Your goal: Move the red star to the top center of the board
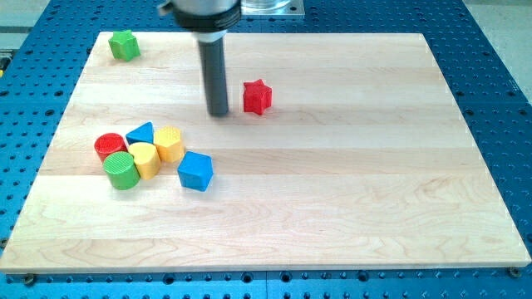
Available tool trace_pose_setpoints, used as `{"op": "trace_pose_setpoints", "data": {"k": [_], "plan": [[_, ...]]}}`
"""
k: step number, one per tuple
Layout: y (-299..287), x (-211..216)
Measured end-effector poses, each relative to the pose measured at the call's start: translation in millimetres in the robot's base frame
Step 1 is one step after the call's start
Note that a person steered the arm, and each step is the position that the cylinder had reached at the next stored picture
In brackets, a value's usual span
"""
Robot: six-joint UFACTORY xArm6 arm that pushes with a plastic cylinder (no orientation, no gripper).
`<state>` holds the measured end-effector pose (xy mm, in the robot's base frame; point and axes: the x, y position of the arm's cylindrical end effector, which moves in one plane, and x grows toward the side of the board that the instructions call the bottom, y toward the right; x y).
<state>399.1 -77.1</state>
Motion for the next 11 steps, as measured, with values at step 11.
{"op": "trace_pose_setpoints", "data": {"k": [11], "plan": [[117, -126]]}}
